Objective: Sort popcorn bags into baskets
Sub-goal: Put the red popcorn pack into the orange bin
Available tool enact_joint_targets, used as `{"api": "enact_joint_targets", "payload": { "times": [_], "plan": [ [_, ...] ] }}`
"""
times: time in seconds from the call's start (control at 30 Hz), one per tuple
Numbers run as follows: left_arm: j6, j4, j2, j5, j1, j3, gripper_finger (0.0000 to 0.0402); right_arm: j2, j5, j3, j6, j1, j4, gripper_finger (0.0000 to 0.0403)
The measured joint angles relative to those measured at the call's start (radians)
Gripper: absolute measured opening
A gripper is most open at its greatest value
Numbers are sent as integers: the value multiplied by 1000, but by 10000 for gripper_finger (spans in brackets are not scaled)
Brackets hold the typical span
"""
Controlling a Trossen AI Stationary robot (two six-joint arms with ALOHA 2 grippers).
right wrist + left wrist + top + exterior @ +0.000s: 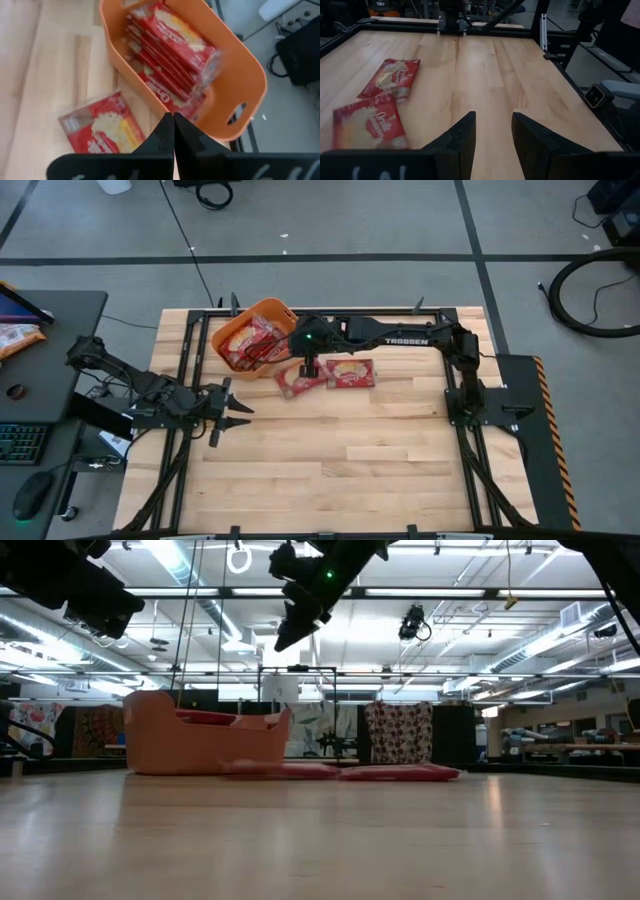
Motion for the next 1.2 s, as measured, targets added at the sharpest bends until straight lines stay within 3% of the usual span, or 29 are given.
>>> {"api": "enact_joint_targets", "payload": {
  "times": [0.2, 0.4, 0.57, 0.83, 1.2],
  "plan": [
    [1, 0, 0, 0, 0, 0, 130, 0, -74, -4, 57, 1, -42, 36],
    [8, 0, 0, -1, 0, 0, 130, 3, -29, -105, -23, 69, -30, 90],
    [8, 0, 0, -3, 0, 0, 130, 3, 24, -217, -97, 118, 75, 133],
    [7, 0, 0, -7, 0, 0, 130, 3, 18, -396, -135, 147, 323, 200],
    [7, 1, 0, -31, 0, 0, 130, 3, 3, -614, -137, 158, 655, 209]
  ]
}}
